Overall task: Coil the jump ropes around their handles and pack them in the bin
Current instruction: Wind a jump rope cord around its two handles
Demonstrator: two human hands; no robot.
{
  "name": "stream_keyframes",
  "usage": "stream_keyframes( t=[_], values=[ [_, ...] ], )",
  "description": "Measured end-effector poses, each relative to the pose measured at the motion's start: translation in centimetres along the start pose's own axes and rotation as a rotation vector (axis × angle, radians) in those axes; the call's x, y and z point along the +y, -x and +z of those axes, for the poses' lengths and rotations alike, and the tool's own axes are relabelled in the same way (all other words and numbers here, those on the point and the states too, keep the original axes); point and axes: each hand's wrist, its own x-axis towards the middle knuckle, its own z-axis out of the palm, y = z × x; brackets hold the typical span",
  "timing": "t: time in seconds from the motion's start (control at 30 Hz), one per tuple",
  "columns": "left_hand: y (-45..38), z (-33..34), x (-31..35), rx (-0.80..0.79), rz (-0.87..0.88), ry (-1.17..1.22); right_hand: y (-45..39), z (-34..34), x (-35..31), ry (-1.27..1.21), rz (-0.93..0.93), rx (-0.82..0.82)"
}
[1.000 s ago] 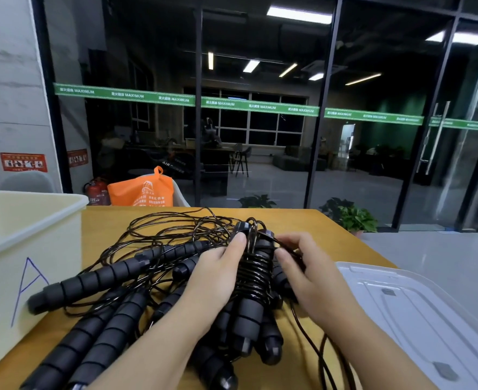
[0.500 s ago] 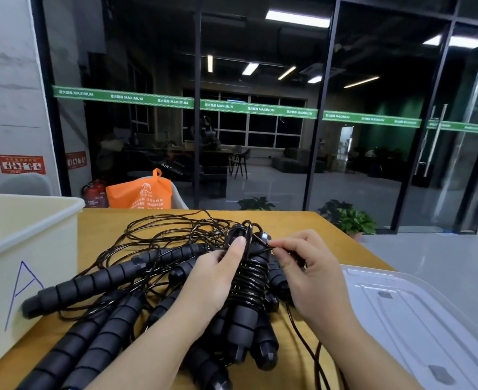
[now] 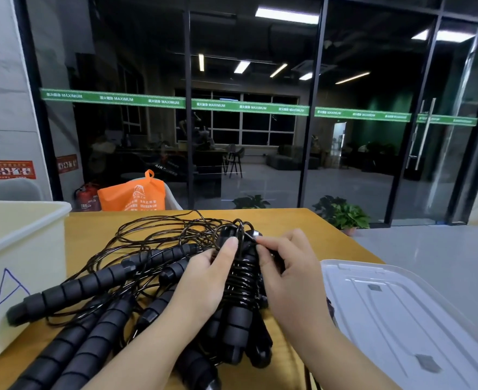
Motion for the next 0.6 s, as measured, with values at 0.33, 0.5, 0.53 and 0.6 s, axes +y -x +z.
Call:
stream_keyframes(
  t=[0.33, 0.5, 0.53, 0.6],
  values=[
    [-0.1, -0.1, 0.1, 0.082, -0.109, 0.196, -0.6, -1.0, 0.5, -0.096, 0.312, -0.084],
    [-0.3, -0.1, 0.2, 0.151, -0.214, 0.387, -0.7, -0.7, -1.4, -0.439, 0.851, -0.229],
    [-0.2, 0.0, 0.4, 0.153, -0.221, 0.398, -0.4, -0.4, -1.6, -0.452, 0.9, -0.289],
    [-0.1, 0.1, 0.6, 0.159, -0.226, 0.406, 0.0, 0.0, -2.2, -0.446, 0.923, -0.386]
  ],
)
